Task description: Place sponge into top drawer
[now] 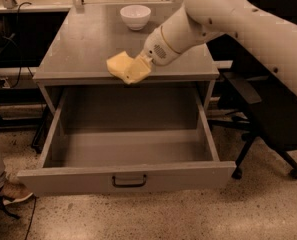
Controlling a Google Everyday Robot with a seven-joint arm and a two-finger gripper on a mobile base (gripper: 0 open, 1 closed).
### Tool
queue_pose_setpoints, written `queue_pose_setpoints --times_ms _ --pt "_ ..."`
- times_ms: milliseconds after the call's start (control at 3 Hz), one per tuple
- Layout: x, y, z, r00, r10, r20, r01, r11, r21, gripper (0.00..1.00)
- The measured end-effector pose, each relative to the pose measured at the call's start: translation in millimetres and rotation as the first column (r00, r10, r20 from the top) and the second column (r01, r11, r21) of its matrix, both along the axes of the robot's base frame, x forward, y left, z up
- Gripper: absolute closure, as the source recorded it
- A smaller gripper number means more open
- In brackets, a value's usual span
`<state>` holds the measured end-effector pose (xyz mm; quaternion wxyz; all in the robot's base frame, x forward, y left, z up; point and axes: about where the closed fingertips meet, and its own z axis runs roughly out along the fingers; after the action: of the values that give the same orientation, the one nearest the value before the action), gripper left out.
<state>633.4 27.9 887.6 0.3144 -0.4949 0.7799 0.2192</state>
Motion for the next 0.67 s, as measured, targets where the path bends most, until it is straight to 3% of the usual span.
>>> queue_pose_setpoints --times_ms 333,667 --pt "-23.6 -5.9 -10.6 0.9961 0.069 -0.056 -0.071 0.997 -0.039 1.0" --pt "-23.2 -5.8 -10.9 0.9961 0.069 -0.056 -0.071 0.997 -0.039 1.0"
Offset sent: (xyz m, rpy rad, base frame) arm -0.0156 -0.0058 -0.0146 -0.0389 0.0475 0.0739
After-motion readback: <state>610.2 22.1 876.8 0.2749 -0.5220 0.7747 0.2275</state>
